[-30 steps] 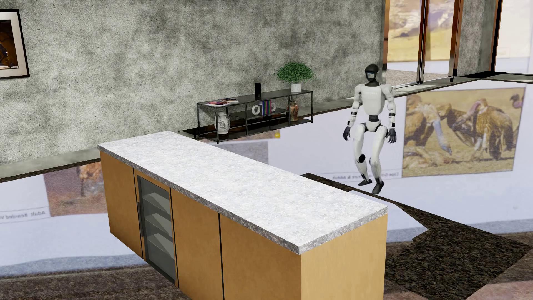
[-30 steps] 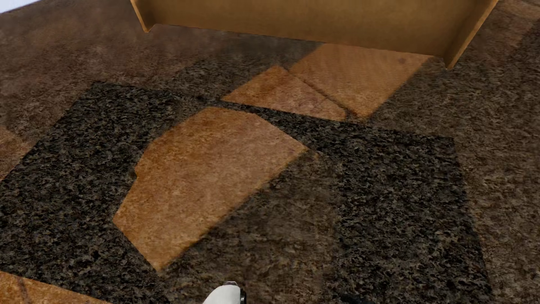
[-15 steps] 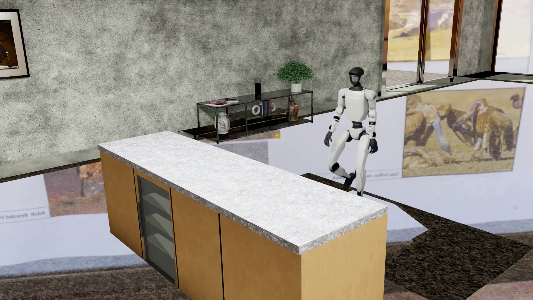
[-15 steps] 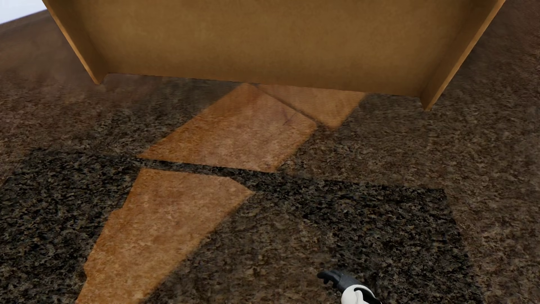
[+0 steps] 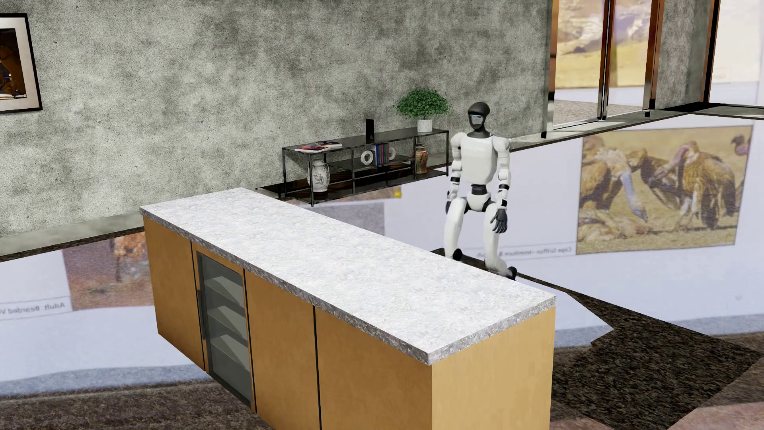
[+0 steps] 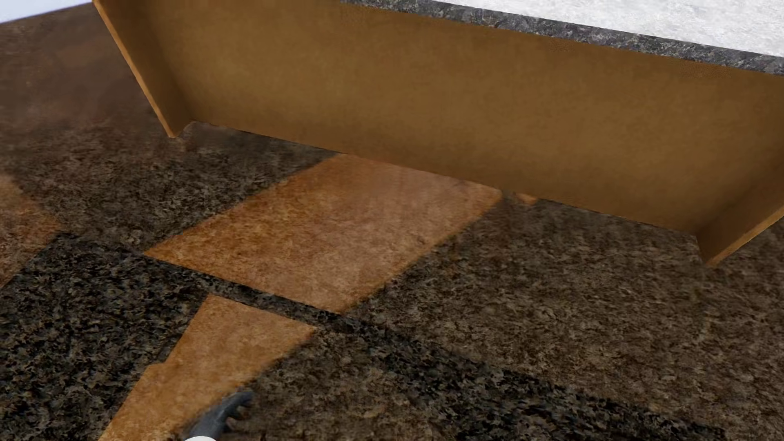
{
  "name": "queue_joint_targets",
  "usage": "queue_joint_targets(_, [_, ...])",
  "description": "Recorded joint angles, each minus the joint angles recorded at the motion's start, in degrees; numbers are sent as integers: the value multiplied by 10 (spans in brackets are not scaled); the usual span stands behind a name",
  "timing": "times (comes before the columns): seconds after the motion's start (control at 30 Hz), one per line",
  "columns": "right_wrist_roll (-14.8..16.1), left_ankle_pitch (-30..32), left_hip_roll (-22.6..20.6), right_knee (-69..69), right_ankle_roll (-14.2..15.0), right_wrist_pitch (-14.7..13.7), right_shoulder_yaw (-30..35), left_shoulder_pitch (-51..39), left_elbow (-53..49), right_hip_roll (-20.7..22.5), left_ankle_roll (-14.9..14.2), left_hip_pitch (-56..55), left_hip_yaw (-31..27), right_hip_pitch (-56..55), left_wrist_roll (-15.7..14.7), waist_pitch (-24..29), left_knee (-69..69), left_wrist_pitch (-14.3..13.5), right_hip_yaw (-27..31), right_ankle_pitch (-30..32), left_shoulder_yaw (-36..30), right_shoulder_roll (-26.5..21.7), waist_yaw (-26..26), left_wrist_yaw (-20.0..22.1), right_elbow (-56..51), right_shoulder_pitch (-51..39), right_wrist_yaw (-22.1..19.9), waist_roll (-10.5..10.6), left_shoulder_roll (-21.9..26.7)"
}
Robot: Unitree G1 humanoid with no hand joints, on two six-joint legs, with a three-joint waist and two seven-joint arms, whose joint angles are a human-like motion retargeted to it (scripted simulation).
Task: Walk towards the counter
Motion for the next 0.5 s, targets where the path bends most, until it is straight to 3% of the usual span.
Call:
queue_joint_targets(0.03, [6, -8, 25, 9, 3, -10, -14, 8, 9, 4, 25, -39, 6, 25, 33, 3, 55, -4, -9, -23, -32, 2, 4, -44, -17, -16, -34, 7, 14])
queue_joint_targets(0.07, [14, -13, 51, 14, 7, -13, -24, 25, 12, 10, 53, -75, 21, 48, 43, 5, 81, -2, -12, -43, -29, 3, 10, -59, -23, -43, -76, 15, 10])
queue_joint_targets(0.1, [10, -30, 72, 11, 11, -16, -22, 49, 15, 17, 75, -104, 44, 72, 35, 6, 76, 7, -10, -58, -7, 0, 18, -48, -14, -78, -105, 22, -6])
queue_joint_targets(0.2, [-23, -108, 87, -22, 22, -17, 26, 111, 46, 41, 93, -153, 128, 146, -10, 2, -82, 35, 7, -90, 57, -13, 44, -6, -6, -195, -86, 35, -37])
queue_joint_targets(0.23, [-27, -104, 83, -33, 27, -32, 37, 127, 60, 44, 103, -155, 163, 167, -6, -1, -178, 44, 16, -105, 59, -20, 51, -14, -21, -227, -80, 37, -35])
queue_joint_targets(0.27, [-31, -82, 72, -46, 31, -49, 49, 142, 72, 47, 94, -151, 190, 187, 2, -5, -292, 53, 26, -117, 56, -27, 56, -26, -39, -255, -83, 38, -32])
queue_joint_targets(0.3, [-30, -39, 65, -63, 36, -65, 56, 157, 83, 47, 105, -135, 224, 209, 10, -9, -412, 57, 35, -127, 53, -33, 60, -37, -59, -278, -93, 38, -32])
queue_joint_targets(0.33, [-29, 3, 72, -76, 42, -77, 63, 171, 95, 43, 140, -107, 299, 229, 12, -14, -492, 63, 43, -135, 57, -41, 62, -40, -78, -296, -104, 39, -38])
queue_joint_targets(0.37, [-28, -14, 71, -70, 49, -85, 67, 184, 109, 38, 200, -87, 320, 245, 11, -16, -494, 73, 53, -145, 66, -45, 65, -41, -95, -306, -110, 37, -47])
queue_joint_targets(0.4, [-19, -43, 71, -40, 59, -85, 55, 187, 128, 28, 217, -77, 323, 253, 10, -15, -467, 80, 60, -140, 71, -44, 67, -45, -111, -306, -122, 33, -55])
queue_joint_targets(0.43, [-2, -67, 71, 4, 63, -81, 28, 181, 152, 16, 211, -68, 321, 252, 20, -12, -437, 96, 58, -118, 71, -36, 70, -55, -128, -289, -142, 28, -55])
queue_joint_targets(0.5, [30, -102, 70, 121, 72, -71, -16, 162, 156, -6, 197, -40, 328, 212, 39, -7, -414, 99, 68, 2, 66, -1, 72, -67, -142, -243, -174, 20, -64])
